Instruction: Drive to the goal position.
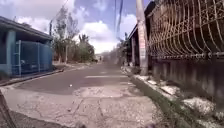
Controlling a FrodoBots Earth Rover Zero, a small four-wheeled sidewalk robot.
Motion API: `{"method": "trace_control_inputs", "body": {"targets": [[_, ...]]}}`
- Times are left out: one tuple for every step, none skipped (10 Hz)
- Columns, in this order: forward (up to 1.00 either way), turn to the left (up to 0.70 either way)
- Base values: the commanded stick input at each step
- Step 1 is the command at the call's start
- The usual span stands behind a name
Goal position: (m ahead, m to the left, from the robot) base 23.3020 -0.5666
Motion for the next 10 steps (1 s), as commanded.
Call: {"method": "trace_control_inputs", "body": {"targets": [[0.19,0.00],[0.00,0.00],[0.00,0.00],[0.00,0.00],[0.00,0.00],[0.00,0.00],[0.00,0.00],[0.00,0.00],[0.00,0.00],[0.00,0.00]]}}
